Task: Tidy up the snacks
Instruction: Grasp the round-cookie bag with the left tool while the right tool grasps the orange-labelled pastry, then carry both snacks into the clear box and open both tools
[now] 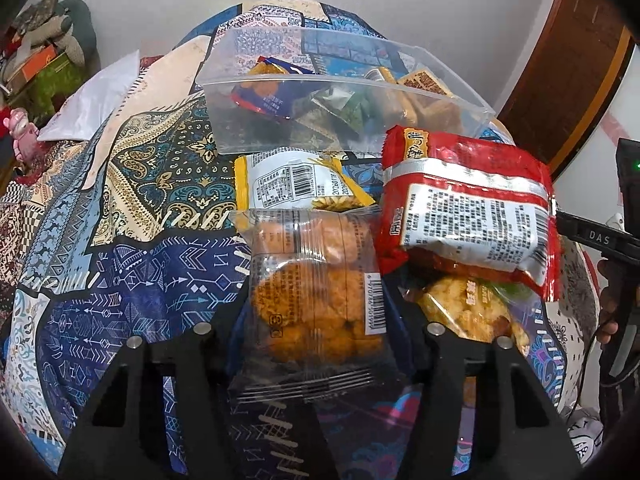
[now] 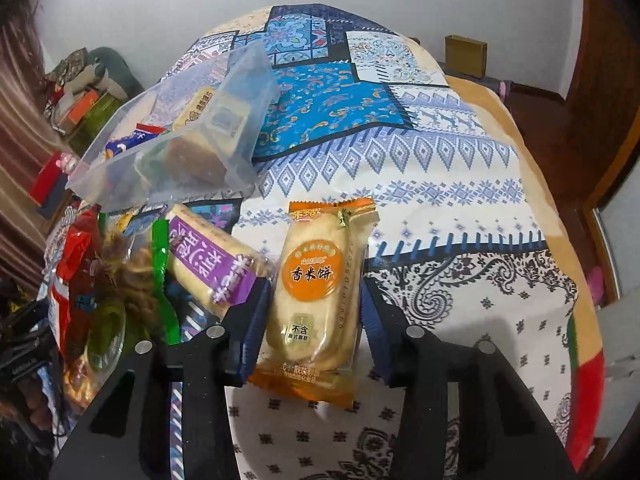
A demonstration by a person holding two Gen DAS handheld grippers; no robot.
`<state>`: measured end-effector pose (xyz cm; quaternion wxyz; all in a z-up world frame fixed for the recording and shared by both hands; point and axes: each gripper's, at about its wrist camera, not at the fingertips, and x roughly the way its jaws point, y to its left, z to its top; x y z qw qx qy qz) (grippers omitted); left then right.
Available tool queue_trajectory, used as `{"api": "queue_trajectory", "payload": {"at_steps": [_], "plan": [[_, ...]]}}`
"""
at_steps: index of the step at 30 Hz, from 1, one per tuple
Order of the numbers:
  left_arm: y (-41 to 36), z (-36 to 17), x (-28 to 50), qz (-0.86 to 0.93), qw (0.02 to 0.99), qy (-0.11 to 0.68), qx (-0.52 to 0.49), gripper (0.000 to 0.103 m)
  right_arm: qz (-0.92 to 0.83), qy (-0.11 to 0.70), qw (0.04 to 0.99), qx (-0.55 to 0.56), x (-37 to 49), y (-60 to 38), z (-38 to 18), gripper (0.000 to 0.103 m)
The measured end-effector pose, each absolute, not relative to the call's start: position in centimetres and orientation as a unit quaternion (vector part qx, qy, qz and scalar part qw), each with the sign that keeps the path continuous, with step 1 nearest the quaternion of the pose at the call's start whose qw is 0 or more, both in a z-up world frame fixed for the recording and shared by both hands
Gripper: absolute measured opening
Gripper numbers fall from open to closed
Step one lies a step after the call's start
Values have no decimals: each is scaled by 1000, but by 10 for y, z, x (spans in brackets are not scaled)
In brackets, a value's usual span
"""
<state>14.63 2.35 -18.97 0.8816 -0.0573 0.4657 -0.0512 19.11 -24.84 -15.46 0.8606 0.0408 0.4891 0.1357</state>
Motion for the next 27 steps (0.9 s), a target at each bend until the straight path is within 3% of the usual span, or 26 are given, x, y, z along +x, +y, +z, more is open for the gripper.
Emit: {"api": "queue_trajectory", "payload": {"at_steps": [12,27], "plan": [[42,-149,130,-29,901,429,-55,53,135,455,879,39,182,-254,-124,37],[46,-78,175,-35,933,354,-55,53,199,371,906,44,199,-206,-54,37]]}}
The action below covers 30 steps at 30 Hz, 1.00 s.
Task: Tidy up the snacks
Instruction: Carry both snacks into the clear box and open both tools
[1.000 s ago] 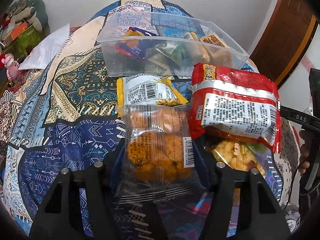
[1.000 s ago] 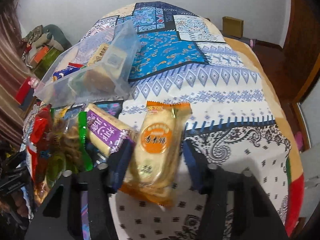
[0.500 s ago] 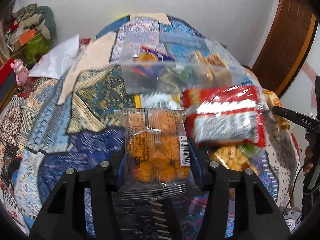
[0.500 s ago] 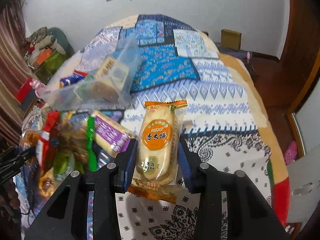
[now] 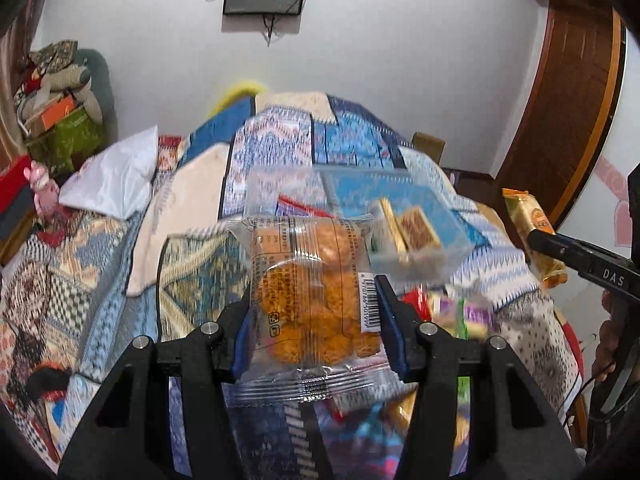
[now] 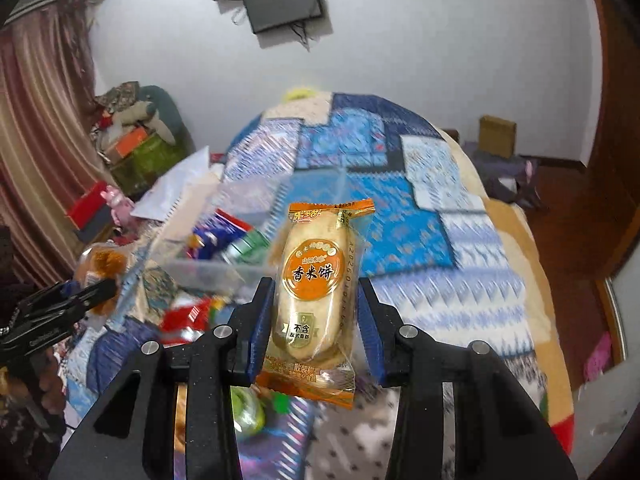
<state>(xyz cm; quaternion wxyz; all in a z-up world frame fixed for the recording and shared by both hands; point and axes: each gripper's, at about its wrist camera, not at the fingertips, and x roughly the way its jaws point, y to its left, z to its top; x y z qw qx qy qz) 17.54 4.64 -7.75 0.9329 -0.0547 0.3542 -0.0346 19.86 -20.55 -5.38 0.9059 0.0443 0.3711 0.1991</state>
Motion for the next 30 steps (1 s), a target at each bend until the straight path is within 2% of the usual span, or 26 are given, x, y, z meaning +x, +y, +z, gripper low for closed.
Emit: {"api": "queue_trajectory", "payload": {"at_steps": [11,30], "plan": [[50,-69,237,-36,937,343,-60,53,231,353,906,42,245,-157,-45,37],[40,-132,327,-50,910,405,-65,54,248,420,873,-10,305,-109,-107,37]]}}
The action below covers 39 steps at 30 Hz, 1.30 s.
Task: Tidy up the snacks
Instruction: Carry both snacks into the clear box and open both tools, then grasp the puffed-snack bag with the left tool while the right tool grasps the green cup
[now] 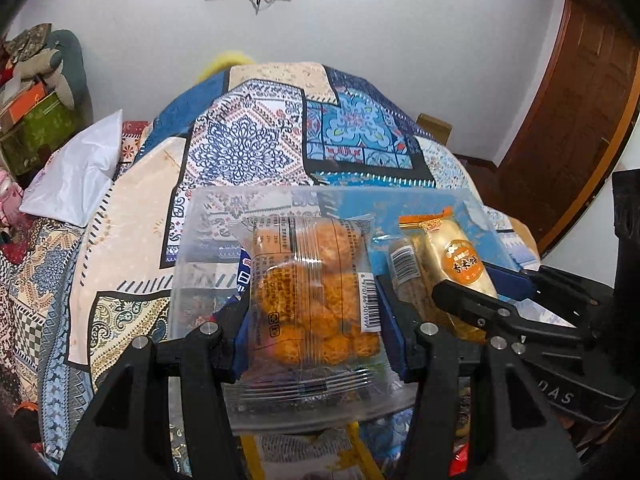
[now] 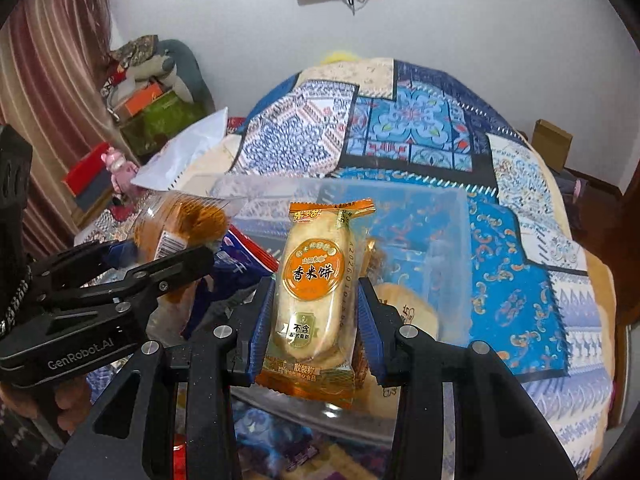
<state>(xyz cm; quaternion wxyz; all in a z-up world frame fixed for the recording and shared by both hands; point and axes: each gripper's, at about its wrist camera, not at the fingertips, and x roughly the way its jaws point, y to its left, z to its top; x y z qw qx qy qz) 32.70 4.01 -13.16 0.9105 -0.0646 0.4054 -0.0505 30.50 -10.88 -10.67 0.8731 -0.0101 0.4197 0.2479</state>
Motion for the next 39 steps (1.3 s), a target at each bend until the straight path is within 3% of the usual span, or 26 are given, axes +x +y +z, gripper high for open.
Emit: {"api": "queue_trajectory", "payload": {"at_steps": [9,11,25,29,39], "plan": [[36,-121,317,-49,916,395,-53,63,250,432,866,-17,305,-111,-105,39],[36,-113,310,-48,918,390,-50,63,248,429,868,-16,301,-114,-100,44],[44,-86,218,-42,917,393,-55,79,236,393,889,-16,232,-152,-53,49],[38,-96,189,-43,912,405,-49,80,232,394,889,-25,206,-159,-57,58],[25,-123,133,-47,897,437,-37,80,251,443,861,-26,156,-161,-95,59]]}}
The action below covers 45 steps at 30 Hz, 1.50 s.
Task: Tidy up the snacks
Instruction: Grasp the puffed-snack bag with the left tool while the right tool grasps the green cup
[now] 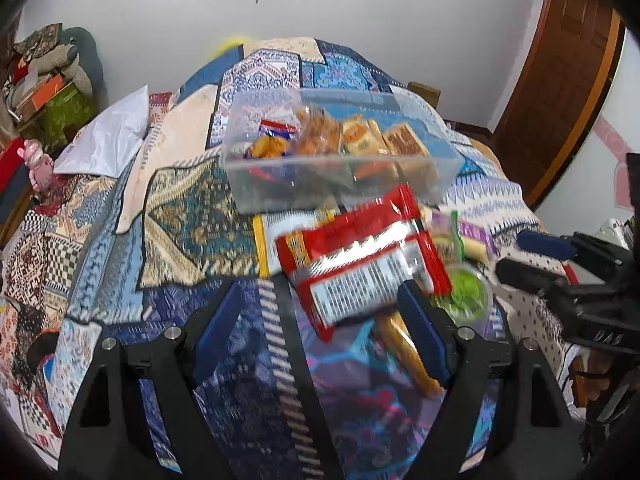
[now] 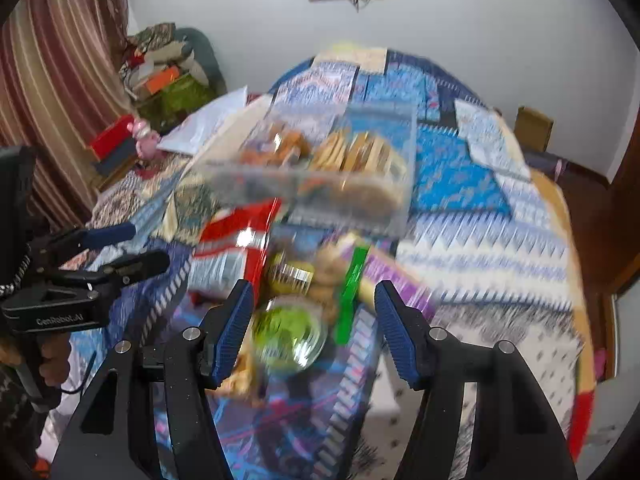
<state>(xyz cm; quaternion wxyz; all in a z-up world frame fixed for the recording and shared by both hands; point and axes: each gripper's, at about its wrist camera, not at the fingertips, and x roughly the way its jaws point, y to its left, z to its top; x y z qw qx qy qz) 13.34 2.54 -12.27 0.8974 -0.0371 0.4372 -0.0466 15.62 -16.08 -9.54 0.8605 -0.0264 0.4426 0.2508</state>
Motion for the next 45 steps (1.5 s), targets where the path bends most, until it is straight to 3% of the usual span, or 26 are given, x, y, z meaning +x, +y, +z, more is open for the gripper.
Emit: {"api": "queue_trajectory", "payload": {"at_steps": [18,21,39,41,45], "plan": [[15,-161,122,-50,872,484,-51,80,272,499,823,1,155,-141,-148,62],[9,-160,123,-57,872,484,-52,80,281,499,820,19,154,-146,-149,55],[-54,-181,146,-95,852,510,-67,80,215,480,850,27,133,-209,-139,54],[-56,-184,147,-90,856,506,-64,75,214,479,851,31,132,-212,-138,54],[-59,-183,141,-102,860,498,-50,52,216,474,853,38,130,-215,-135,54]]}}
